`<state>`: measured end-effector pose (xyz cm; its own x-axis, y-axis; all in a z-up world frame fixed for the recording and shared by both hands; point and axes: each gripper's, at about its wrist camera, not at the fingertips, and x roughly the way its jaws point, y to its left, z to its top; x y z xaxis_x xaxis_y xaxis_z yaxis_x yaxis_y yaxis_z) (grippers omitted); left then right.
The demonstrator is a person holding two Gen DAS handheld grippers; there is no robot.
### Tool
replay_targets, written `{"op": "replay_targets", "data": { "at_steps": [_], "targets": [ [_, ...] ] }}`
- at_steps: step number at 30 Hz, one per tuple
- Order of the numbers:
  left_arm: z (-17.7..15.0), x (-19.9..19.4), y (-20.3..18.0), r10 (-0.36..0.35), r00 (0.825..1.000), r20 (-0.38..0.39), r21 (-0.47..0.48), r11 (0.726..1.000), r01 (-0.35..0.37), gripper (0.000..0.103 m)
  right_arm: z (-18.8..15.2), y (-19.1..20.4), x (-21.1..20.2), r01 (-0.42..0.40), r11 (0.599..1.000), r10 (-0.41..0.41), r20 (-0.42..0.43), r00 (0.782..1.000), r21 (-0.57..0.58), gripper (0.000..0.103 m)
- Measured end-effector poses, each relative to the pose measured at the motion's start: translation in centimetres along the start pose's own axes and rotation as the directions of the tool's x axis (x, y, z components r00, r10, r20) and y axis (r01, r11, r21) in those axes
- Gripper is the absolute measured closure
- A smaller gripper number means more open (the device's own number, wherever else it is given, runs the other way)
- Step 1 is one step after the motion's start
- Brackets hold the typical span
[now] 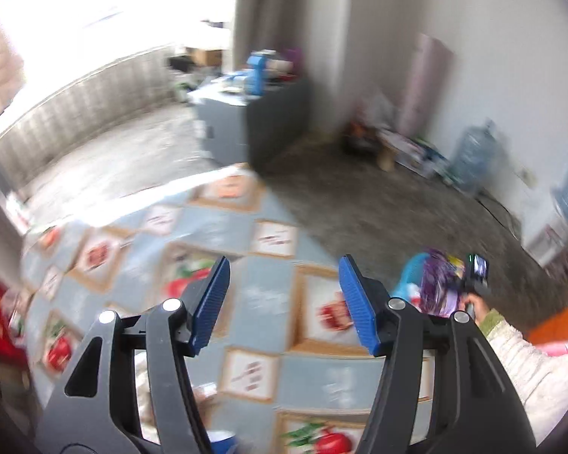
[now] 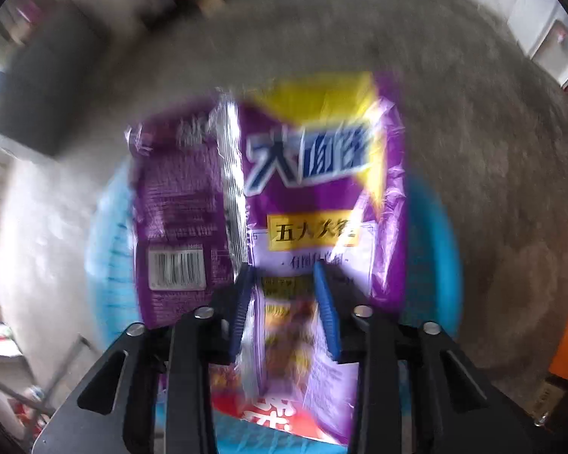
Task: Collect trash
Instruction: 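Swing both tools back toward the table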
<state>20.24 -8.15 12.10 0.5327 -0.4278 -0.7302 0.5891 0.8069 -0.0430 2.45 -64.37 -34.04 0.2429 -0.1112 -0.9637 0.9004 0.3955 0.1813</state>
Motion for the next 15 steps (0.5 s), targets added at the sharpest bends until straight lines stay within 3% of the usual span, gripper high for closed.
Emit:
{"op": "replay_targets", "data": {
  "at_steps": [3, 6, 11, 15],
  "targets": [
    [-1.2, -1.0, 3.3, 0.077, 0.997, 0.003, -0.062, 0.995, -0.076, 0.047, -0.3, 0.0, 4.6, 0.014, 1.000, -0.013, -0.130, 0.991, 0.005, 0.079],
    [-2.2, -1.2, 5.9, 0.134, 0.991, -0.015, -0.107, 0.985, -0.135, 0.047, -0.1, 0.8, 6.6, 0.026, 1.000, -0.028, -0.158, 0.987, -0.011, 0.081],
    [-3.8, -0.5, 7.6, 0.149, 0.988, -0.047, -0.179, 0.972, -0.155, 0.047, 0.1, 2.0, 9.0, 0.099, 0.993, -0.110, -0.211, 0.971, -0.062, 0.081],
    [-4.6, -0.6, 7.9, 0.143, 0.988, -0.050, -0.198, 0.968, -0.150, 0.047, 0.7, 1.9, 9.9, 0.081, 0.996, -0.086, -0.226, 0.970, -0.031, 0.081]
  ]
}}
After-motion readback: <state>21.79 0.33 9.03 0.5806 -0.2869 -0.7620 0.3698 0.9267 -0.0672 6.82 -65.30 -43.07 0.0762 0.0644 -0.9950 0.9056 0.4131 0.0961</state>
